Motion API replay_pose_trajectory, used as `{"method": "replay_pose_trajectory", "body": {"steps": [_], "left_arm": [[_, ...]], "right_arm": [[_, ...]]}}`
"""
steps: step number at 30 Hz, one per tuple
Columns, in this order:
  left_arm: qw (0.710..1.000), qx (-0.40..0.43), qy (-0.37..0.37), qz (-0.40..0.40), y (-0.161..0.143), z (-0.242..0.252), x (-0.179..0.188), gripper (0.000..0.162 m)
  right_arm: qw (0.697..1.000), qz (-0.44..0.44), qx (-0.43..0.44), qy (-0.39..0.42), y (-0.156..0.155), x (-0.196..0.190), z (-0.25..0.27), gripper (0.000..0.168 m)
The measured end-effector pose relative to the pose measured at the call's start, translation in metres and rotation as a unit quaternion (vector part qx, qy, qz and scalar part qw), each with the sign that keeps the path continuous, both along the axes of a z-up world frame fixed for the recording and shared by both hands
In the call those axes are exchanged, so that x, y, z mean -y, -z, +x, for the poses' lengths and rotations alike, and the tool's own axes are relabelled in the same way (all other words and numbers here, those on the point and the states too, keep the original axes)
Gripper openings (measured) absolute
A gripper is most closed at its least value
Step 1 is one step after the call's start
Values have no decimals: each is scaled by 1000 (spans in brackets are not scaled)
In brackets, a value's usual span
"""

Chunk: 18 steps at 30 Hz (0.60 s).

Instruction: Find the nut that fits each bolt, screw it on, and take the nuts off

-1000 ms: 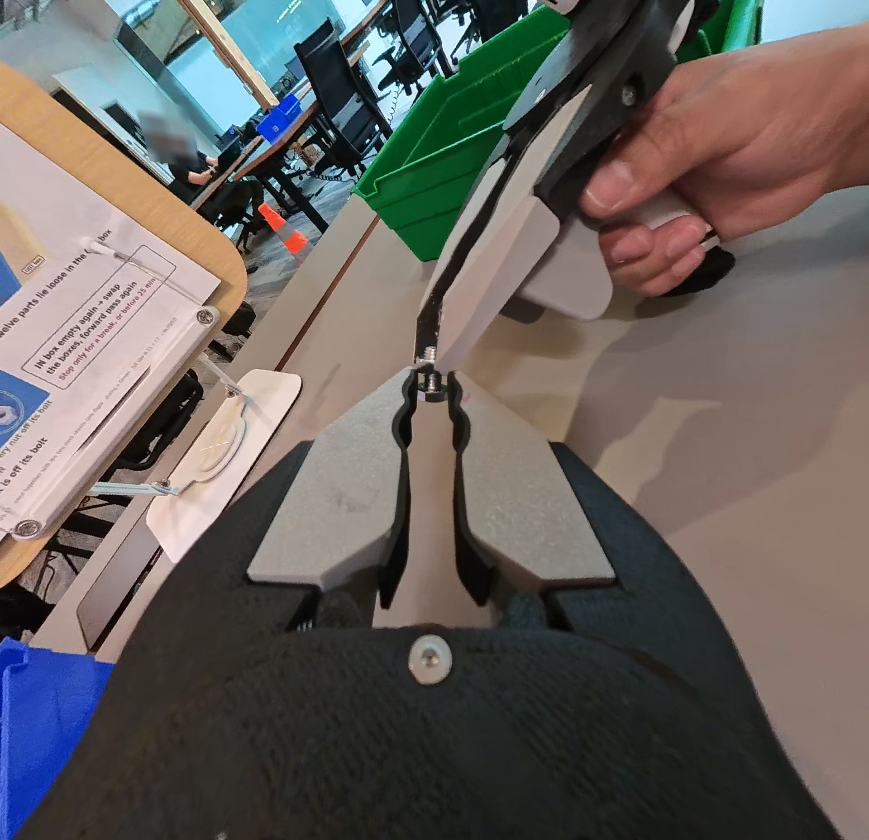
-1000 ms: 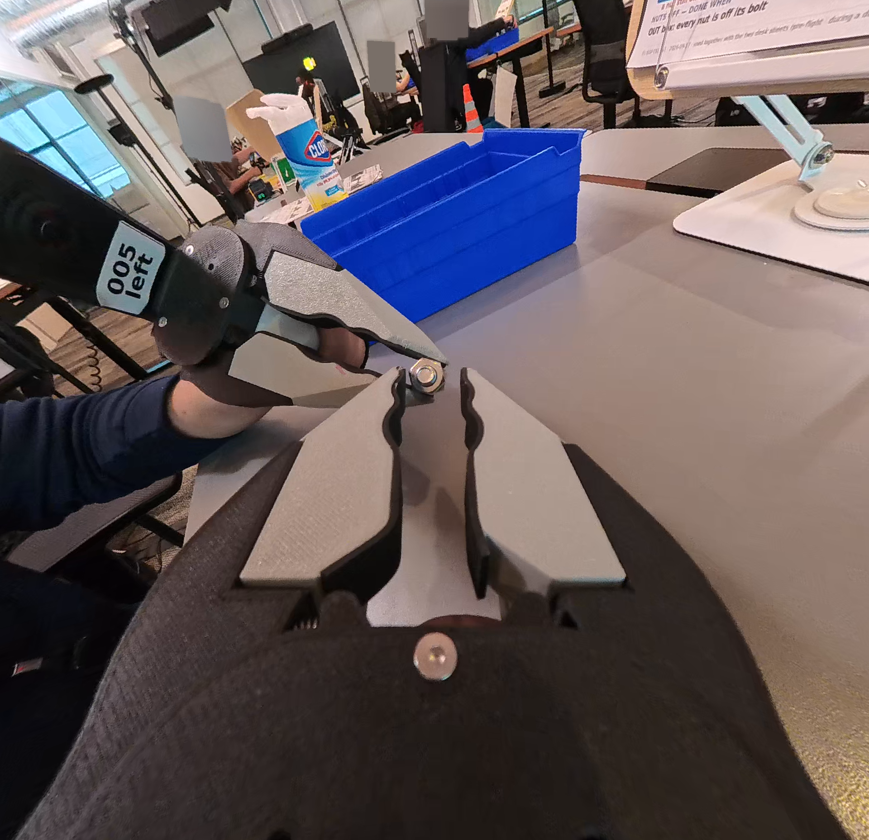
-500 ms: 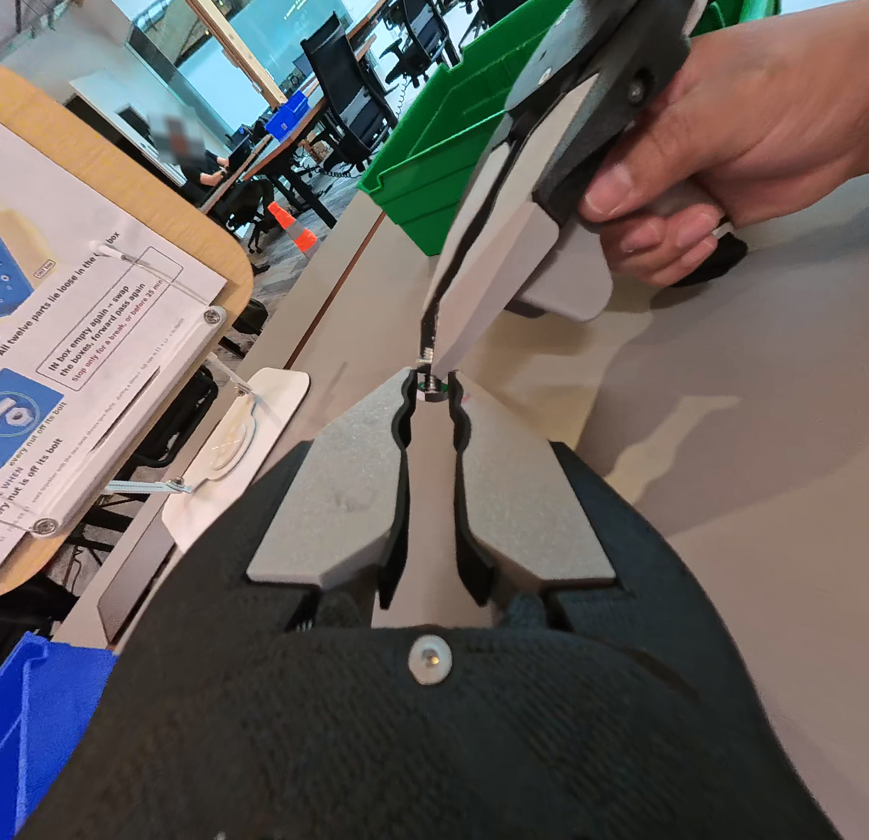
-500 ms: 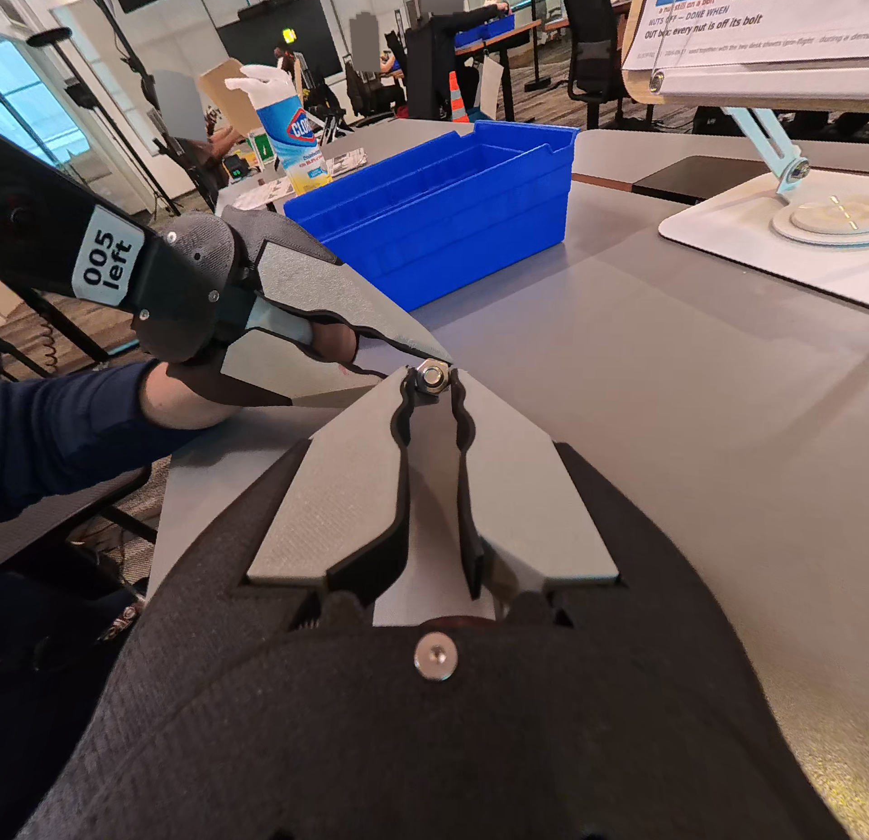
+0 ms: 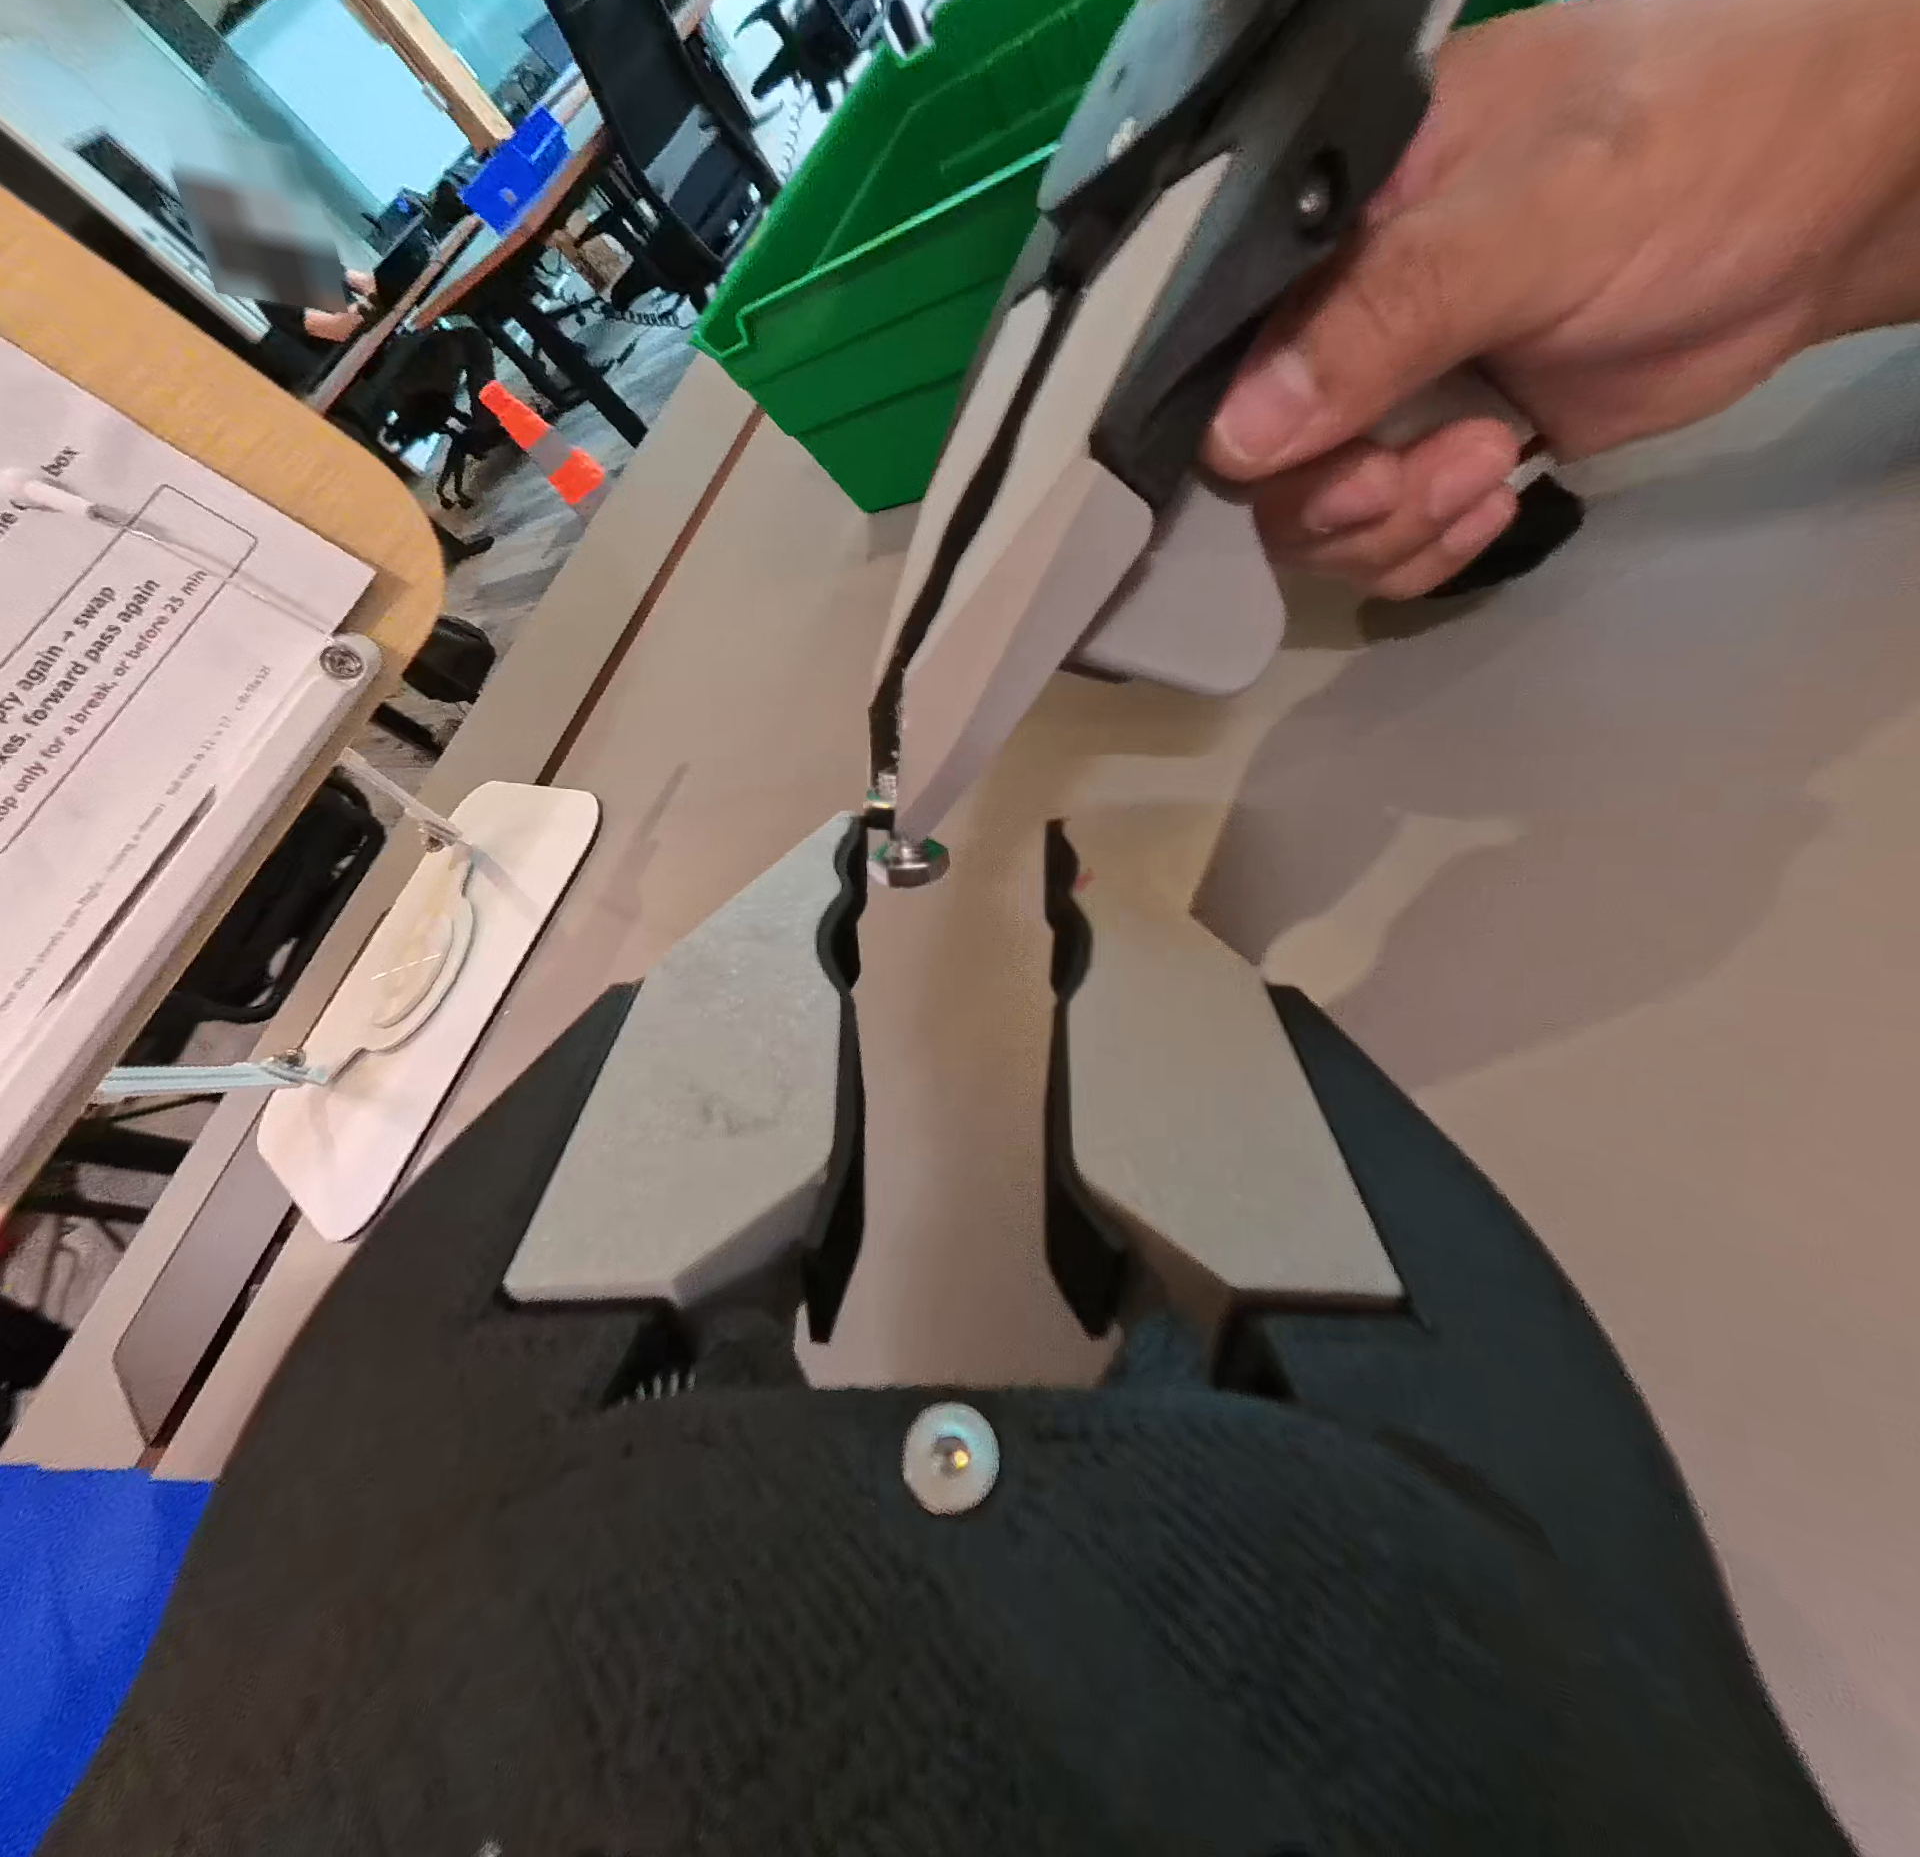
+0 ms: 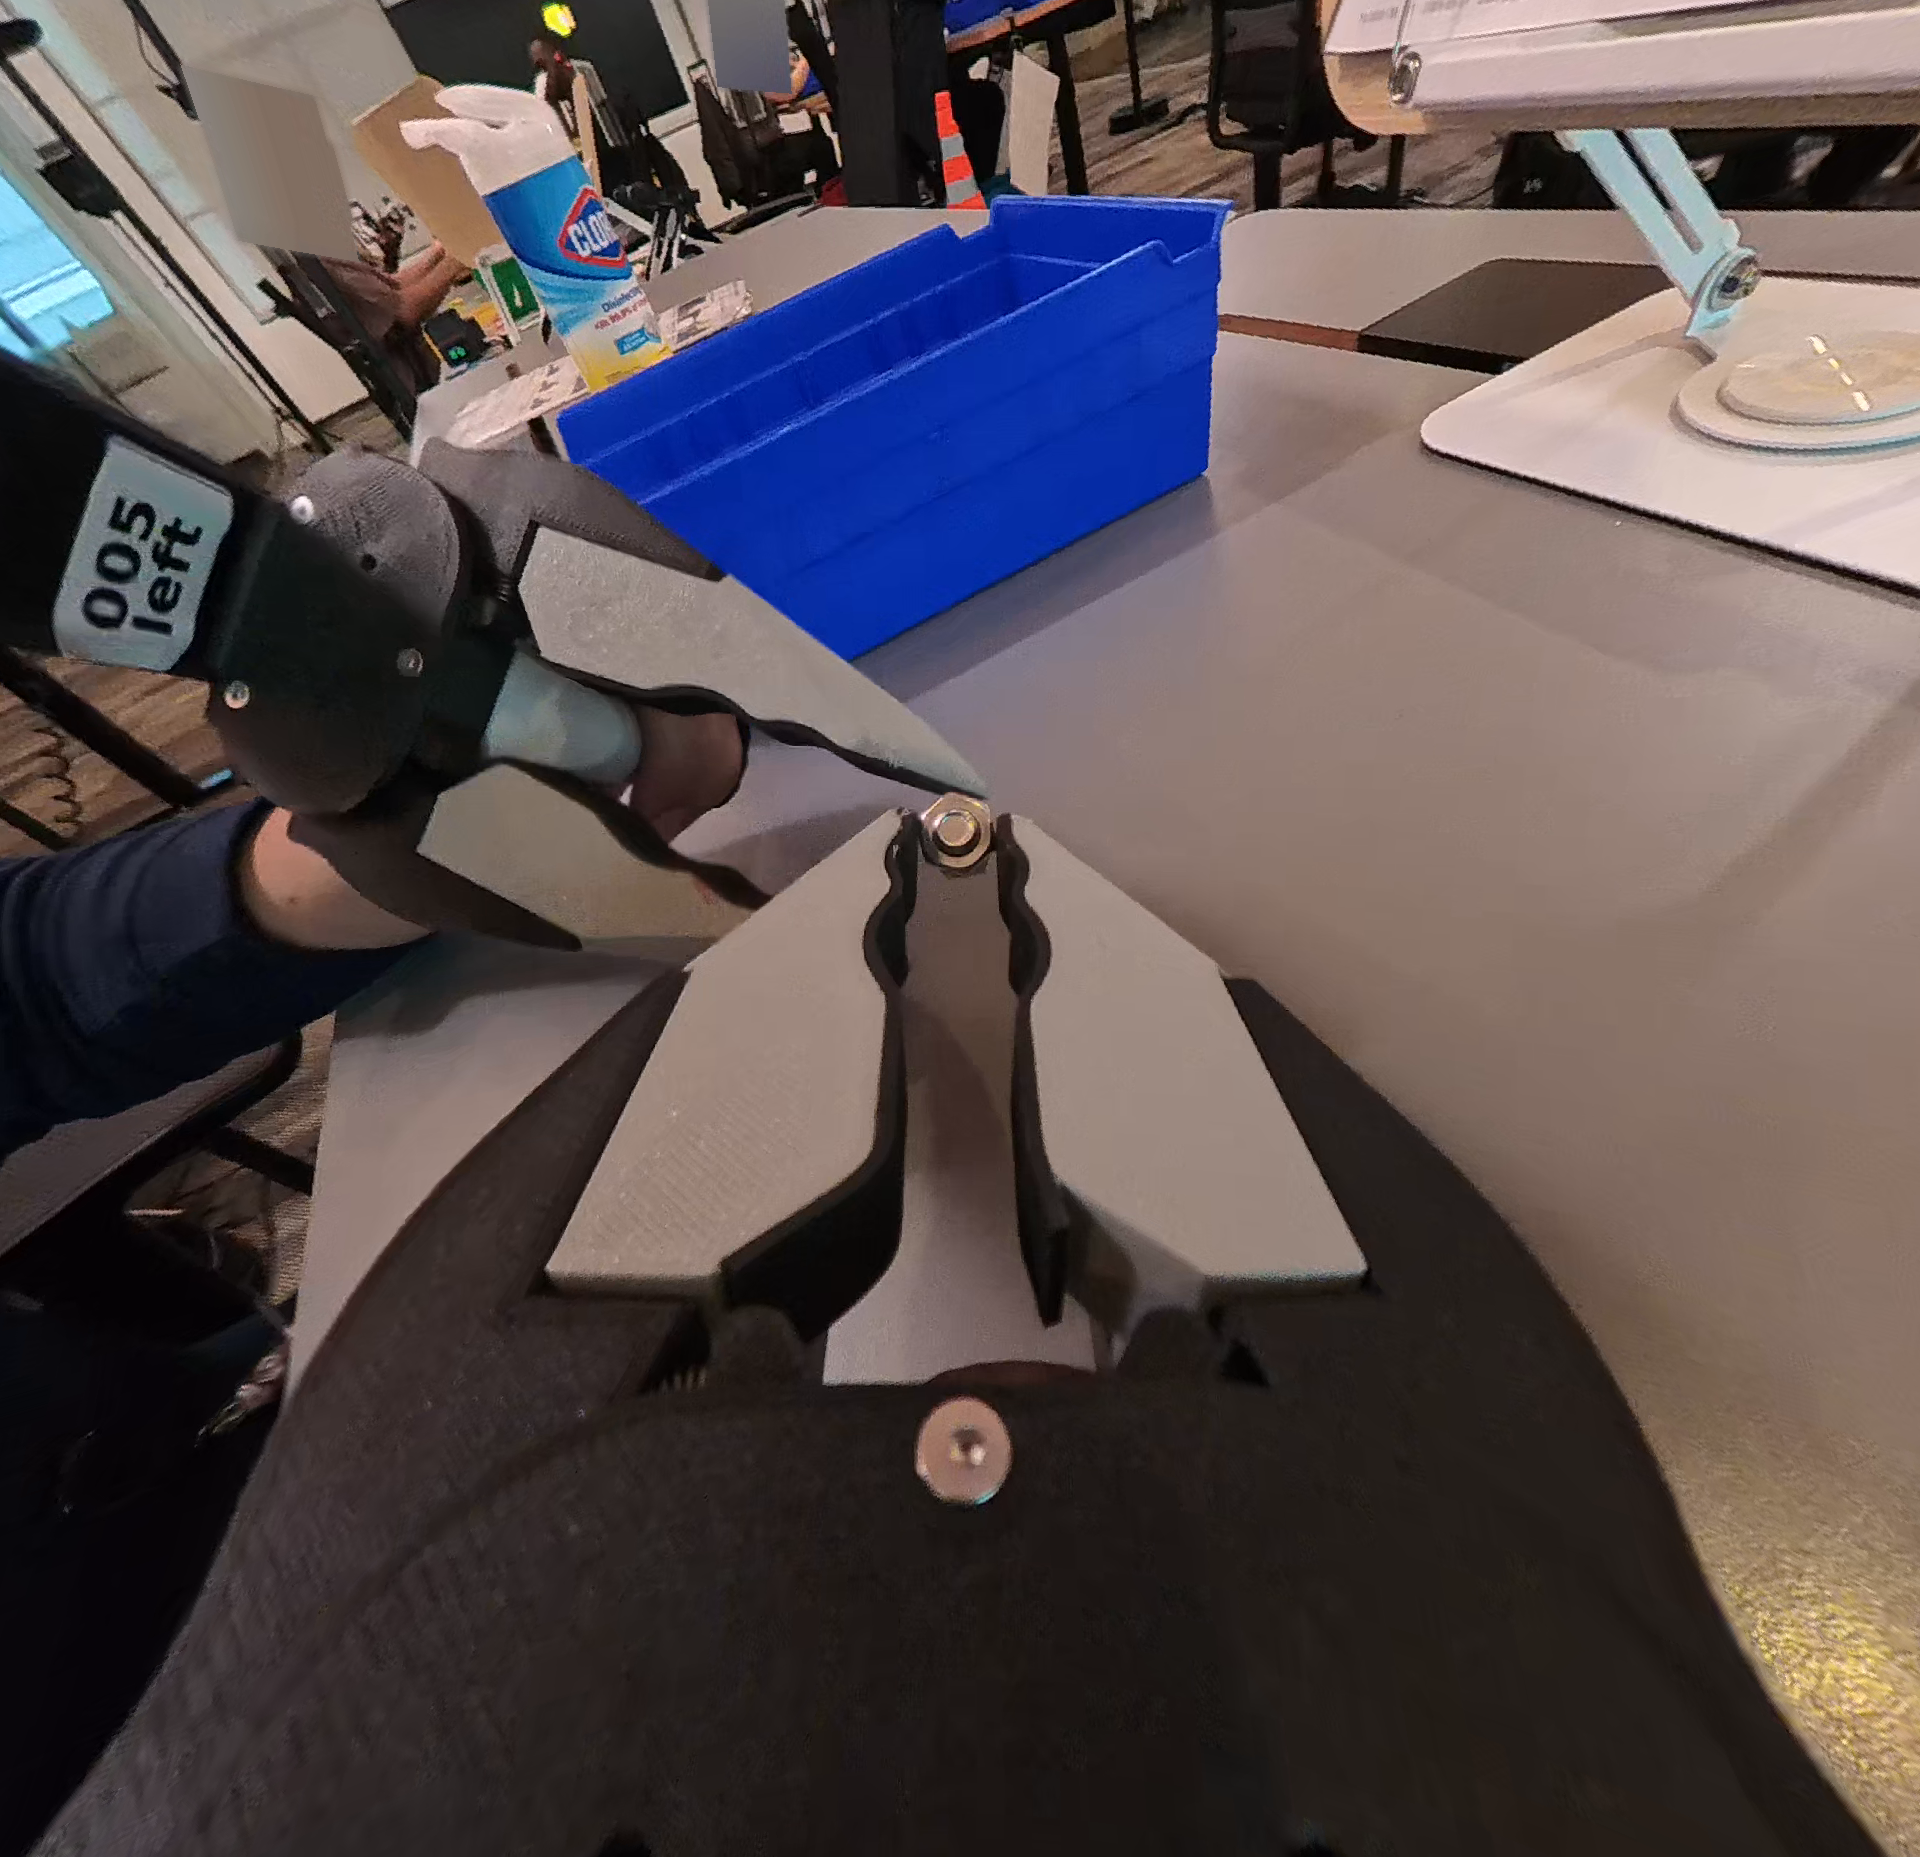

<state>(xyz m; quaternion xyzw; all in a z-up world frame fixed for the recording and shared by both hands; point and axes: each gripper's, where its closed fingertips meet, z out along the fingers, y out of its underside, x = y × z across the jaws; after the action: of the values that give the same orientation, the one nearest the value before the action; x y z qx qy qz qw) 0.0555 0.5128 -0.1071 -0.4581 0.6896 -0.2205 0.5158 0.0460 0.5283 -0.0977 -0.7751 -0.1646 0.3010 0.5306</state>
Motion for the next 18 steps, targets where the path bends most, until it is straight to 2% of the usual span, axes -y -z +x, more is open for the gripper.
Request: {"method": "replay_pose_trajectory", "body": {"steps": [3,7,12,18], "left_arm": [[999,-1,-30,26,-1,0,-9,29],[999,-22,-41,1,9,-2,-17,29],[1000,-8,-26,-10,5,1,-9,27],[999,-2,-25,-26,5,1,-9,14]], "right_arm": [[1000,-2,-19,-11,-3,2,-1,12],[1000,4,-15,-8,-6,3,-1,12],[1000,2,-19,-9,-6,3,-2,12],[999,7,-13,-30,-7,8,-11,12]]}}
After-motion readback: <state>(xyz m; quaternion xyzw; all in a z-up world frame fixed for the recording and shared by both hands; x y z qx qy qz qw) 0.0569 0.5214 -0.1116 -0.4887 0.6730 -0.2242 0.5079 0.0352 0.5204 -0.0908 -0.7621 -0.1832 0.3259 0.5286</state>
